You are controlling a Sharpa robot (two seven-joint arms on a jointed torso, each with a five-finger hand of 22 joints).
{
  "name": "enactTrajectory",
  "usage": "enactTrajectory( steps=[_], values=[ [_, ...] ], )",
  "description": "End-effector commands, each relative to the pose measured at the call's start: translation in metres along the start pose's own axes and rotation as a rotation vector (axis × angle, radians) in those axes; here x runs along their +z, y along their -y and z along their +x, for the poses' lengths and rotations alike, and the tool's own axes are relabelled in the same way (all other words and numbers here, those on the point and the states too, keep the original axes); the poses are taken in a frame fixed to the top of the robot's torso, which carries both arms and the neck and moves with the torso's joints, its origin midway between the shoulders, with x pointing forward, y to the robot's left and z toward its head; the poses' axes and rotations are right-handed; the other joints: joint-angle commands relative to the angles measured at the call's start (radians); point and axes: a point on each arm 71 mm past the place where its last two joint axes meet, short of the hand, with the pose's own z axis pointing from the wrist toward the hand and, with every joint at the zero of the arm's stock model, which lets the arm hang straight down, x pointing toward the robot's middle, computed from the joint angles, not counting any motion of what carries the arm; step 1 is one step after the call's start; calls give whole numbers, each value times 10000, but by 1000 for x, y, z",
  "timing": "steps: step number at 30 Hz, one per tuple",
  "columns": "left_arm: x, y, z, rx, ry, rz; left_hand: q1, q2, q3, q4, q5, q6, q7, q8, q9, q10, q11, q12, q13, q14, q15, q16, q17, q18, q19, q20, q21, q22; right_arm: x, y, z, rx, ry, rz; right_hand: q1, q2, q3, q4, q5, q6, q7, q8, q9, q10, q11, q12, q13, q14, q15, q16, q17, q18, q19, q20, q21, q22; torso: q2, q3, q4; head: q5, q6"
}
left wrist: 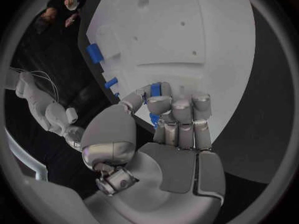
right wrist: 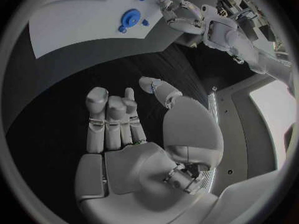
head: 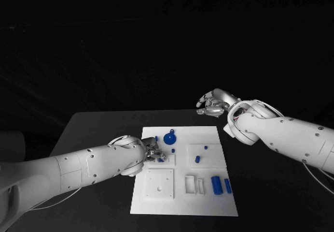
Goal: Assemble the parts on the task board
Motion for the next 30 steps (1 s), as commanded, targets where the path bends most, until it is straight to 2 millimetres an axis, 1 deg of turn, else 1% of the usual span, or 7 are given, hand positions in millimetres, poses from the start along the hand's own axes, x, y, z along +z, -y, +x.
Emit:
enactTrajectory(
  steps=[1, 6, 8, 13, 17, 27, 30],
  values=[
    [1, -2, 22, 460, -1122, -250, 125, 86, 381, -335, -27, 1539, -992, -21, -17, -466, -419, 53, -18, 230, -660, 53, -20, 101, -52, -1235, 47, 151, 0, -1, 2, -42, -146, -93, 80, 57, -18, -48, 80, 65, 68, -47, 14, -91, 10, 58, -12, -65, -33, -36, -13, 852, -5, -42, -64, 150, 2, -1, -6, 5, 10],
    [1, -2, 21, 418, -1027, -223, 37, 74, 316, -258, -281, 1529, -982, -13, -19, -466, -406, 66, -56, 214, -651, 59, -51, 93, -62, -1226, 47, 145, 0, -1, 1, -44, -146, -90, 78, 58, -20, -55, 133, 68, 68, -49, 18, -94, 11, 62, -18, -65, -33, -37, -13, 852, -5, -40, -67, 151, 6, -6, 4, -27, 35],
    [1, -2, 21, 411, -1020, -210, 15, 74, 298, -186, -799, 1521, -980, -7, -23, -470, -406, 80, -89, 205, -651, 70, -77, 101, -68, -1229, 46, 139, 0, -1, 1, -45, -149, -91, 77, 58, -21, -57, 150, 69, 68, -50, 19, -94, 11, 64, -20, -65, -33, -37, -13, 852, -4, -40, -66, 152, 2, -7, 3, -31, 34],
    [2, -1, 21, 406, -1028, -170, -30, 18, 283, -105, -931, 1523, -979, -1, -29, -471, -402, 95, -111, 199, -651, 78, -96, 99, -75, -1225, 42, 135, 0, -1, 1, -47, -145, -85, 79, 60, -20, -62, 170, 69, 68, -52, 21, -95, 10, 66, -23, -65, -33, -36, -13, 852, -3, -40, -67, 152, -1, -15, 11, -52, 22],
    [2, 0, 21, 412, -1050, -148, -98, -163, 252, 84, -1299, 1526, -988, 8, -48, -478, -402, 127, -150, 194, -657, 102, -129, 110, -76, -1230, 41, 129, 0, -1, 1, -48, -156, -87, 80, 61, -20, -65, 192, 70, 68, -53, 23, -95, 10, 68, -25, -65, -34, -36, -13, 852, -3, -40, -67, 153, -3, -15, 15, -64, 28],
    [2, -1, 21, 398, -1012, -149, -203, -394, 225, 393, -1579, 1520, -986, 15, -78, -491, -409, 161, -203, 185, -663, 126, -174, 118, -76, -1231, 34, 120, 0, -1, 1, -52, -168, -80, 79, 62, -21, -70, 221, 71, 68, -55, 25, -96, 10, 71, -29, -65, -34, -36, -13, 852, -2, -39, -68, 153, 0, -19, 17, -81, 52],
    [2, -1, 21, 396, -1006, -155, -225, -446, 222, 534, -1903, 1517, -996, 22, -91, -499, -411, 179, -229, 180, -670, 140, -195, 129, -79, -1237, 32, 120, 0, -1, 1, -55, -177, -80, 80, 63, -21, -72, 228, 71, 68, -56, 26, -96, 10, 71, -30, -65, -34, -36, -13, 852, -2, -38, -68, 154, -2, -21, 13, -78, 60]
  ],
)
